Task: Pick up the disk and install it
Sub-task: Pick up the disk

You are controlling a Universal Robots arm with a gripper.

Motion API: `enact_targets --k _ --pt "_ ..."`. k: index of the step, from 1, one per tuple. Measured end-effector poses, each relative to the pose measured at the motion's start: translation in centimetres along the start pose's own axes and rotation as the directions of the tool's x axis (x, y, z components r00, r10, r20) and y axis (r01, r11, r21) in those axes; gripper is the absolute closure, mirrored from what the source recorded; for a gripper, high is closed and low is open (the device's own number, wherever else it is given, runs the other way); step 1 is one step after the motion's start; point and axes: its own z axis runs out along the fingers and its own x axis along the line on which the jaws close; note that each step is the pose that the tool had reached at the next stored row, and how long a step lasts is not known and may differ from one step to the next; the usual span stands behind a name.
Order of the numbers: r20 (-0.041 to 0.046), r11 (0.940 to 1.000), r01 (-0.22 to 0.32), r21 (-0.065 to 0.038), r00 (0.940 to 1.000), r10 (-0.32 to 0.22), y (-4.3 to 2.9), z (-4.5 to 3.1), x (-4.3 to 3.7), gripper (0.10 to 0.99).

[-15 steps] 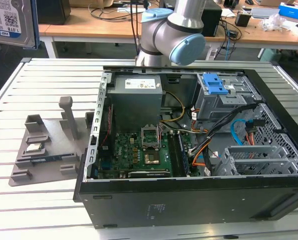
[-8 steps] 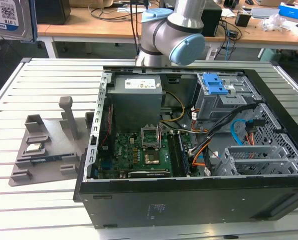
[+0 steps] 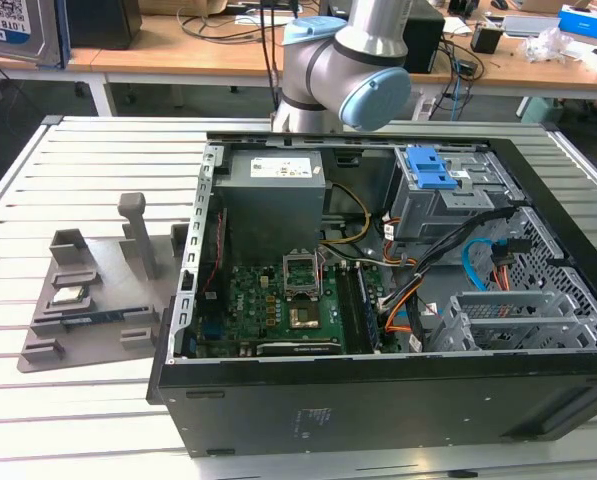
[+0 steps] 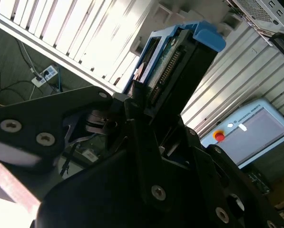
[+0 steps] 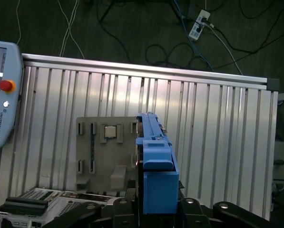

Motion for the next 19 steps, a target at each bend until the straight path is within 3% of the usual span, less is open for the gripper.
enact_targets --k 10,16,19 --pt "0.0 1.0 0.0 -0.001 1.0 0.0 0.03 -1.55 -0.08 0.718" --pt "0.0001 1.0 0.0 -0.001 1.0 0.0 0.04 -1.66 -0.08 0.718" --pt "-0.0003 1.0 0.0 -0.001 1.0 0.0 -0.58 -1.69 -0.02 0.718"
